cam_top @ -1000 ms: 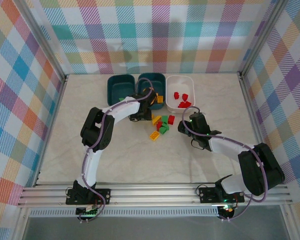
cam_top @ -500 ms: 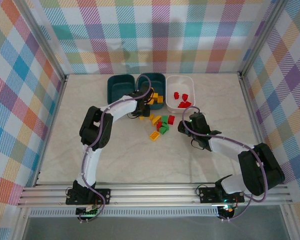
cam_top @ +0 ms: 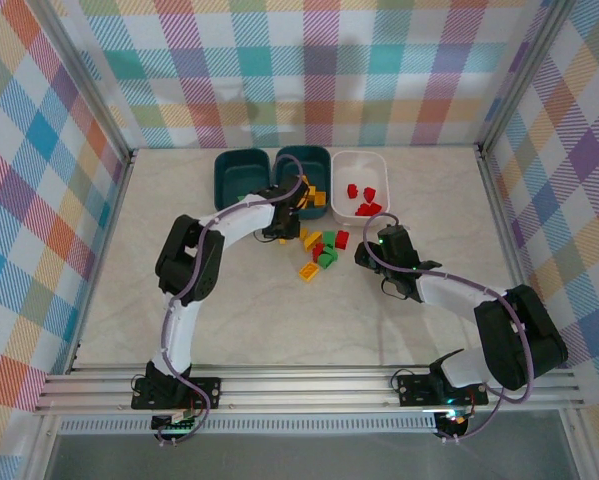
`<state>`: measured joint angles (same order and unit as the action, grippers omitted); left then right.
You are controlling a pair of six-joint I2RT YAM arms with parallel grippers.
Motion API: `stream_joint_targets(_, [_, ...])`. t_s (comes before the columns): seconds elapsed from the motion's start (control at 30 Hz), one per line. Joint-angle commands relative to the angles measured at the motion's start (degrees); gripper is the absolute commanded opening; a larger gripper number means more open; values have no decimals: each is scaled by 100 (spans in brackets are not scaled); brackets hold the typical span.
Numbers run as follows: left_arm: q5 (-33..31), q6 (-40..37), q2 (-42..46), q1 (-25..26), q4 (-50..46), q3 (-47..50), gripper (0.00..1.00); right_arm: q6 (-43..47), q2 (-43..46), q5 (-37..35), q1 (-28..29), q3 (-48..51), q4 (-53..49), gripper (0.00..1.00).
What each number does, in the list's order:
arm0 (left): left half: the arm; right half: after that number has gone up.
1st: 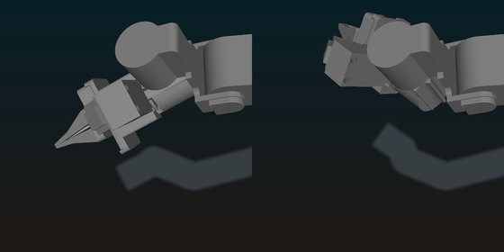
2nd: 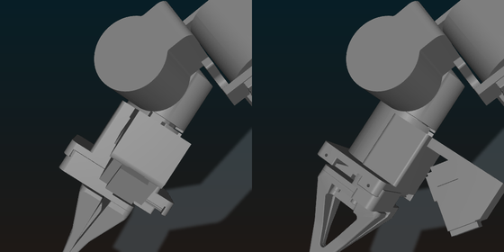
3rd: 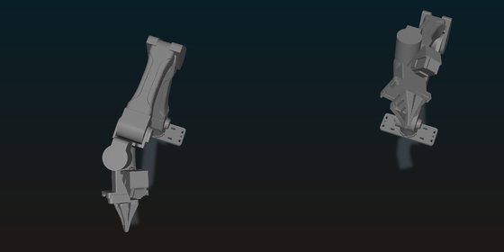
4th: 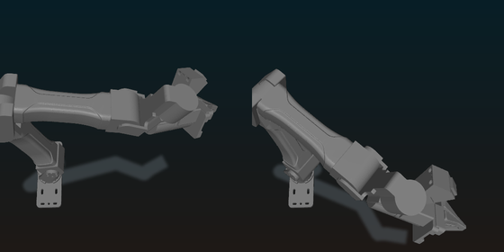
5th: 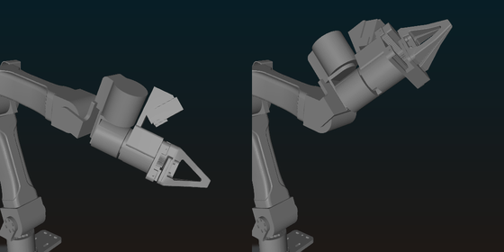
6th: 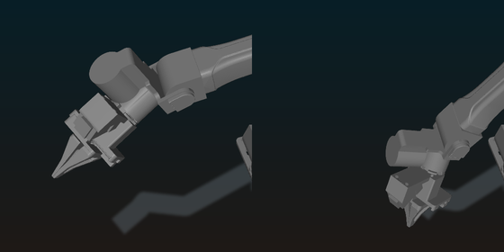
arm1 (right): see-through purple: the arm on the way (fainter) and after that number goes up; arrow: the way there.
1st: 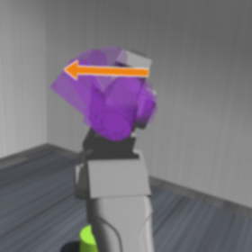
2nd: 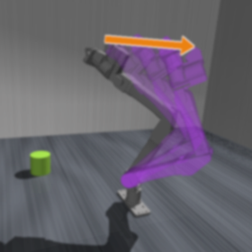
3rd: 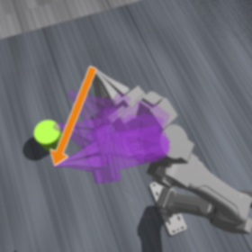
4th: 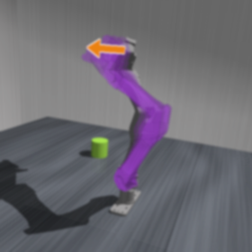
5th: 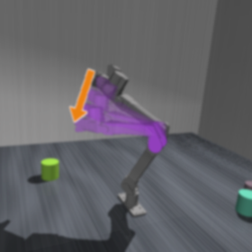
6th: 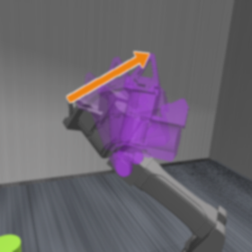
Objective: Sort the legos into containers by color
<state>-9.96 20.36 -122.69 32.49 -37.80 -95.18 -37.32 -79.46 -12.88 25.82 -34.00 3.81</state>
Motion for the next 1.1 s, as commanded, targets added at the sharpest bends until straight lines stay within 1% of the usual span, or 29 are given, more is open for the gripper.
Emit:
stream_joint_targets(0.0, [-244, 106, 538, 34, -378, -477, 11, -56, -70, 50, -15, -169, 32, 76])
stream_joint_targets(0.1, [-269, 149, 222, -119, -636, -1273, 9, -56, -64, 52, -16, -179, 26, 76])
stream_joint_targets(0.23, [96, 304, -835, -359, -1110, -2776, 8, -30, 13, -21, -16, -161, -21, 76])
stream_joint_targets(0.3, [110, 360, -1351, -409, -1341, -3524, 8, -5, 82, -71, -16, -150, -57, 76])
stream_joint_targets(0.4, [221, 369, -1905, -463, -1592, -4464, 13, 13, 183, -125, -15, -91, -56, 77])
stream_joint_targets(0.5, [320, 355, -2012, -487, -1546, -4723, 21, 6, 220, -80, -16, -65, -35, 77])
stream_joint_targets(0.57, [448, 329, -1958, -498, -1455, -4720, 29, 10, 211, -49, -8, -69, -21, 77])
stream_joint_targets(0.63, [571, 311, -1881, -498, -1406, -4729, 43, 39, 197, -29, -7, -46, 30, 77])
stream_joint_targets(0.7, [786, 242, -1712, -485, -1383, -4725, 60, 108, 177, -5, 14, -4, 140, 77])
stream_joint_targets(0.77, [870, 126, -1435, -456, -1356, -4654, 71, 156, 121, 4, 52, 7, 197, 77])
stream_joint_targets(0.8, [868, 71, -1228, -428, -1314, -4561, 74, 180, 85, 23, 73, 5, 227, 77])
stream_joint_targets(0.87, [876, -19, -729, -387, -1158, -4101, 78, 158, -17, 79, 127, -17, 247, 77])
stream_joint_targets(0.93, [898, -9, -88, -330, -833, -3276, 79, 125, -121, 93, 200, -79, 228, 77])
stream_joint_targets(1.0, [958, -25, 649, -191, -370, -2113, 79, 111, -166, 54, 230, -157, 191, 77])
stream_joint_targets(1.07, [924, -125, 1210, 12, -69, -1027, 75, 115, -101, -69, 228, -200, 130, 77])
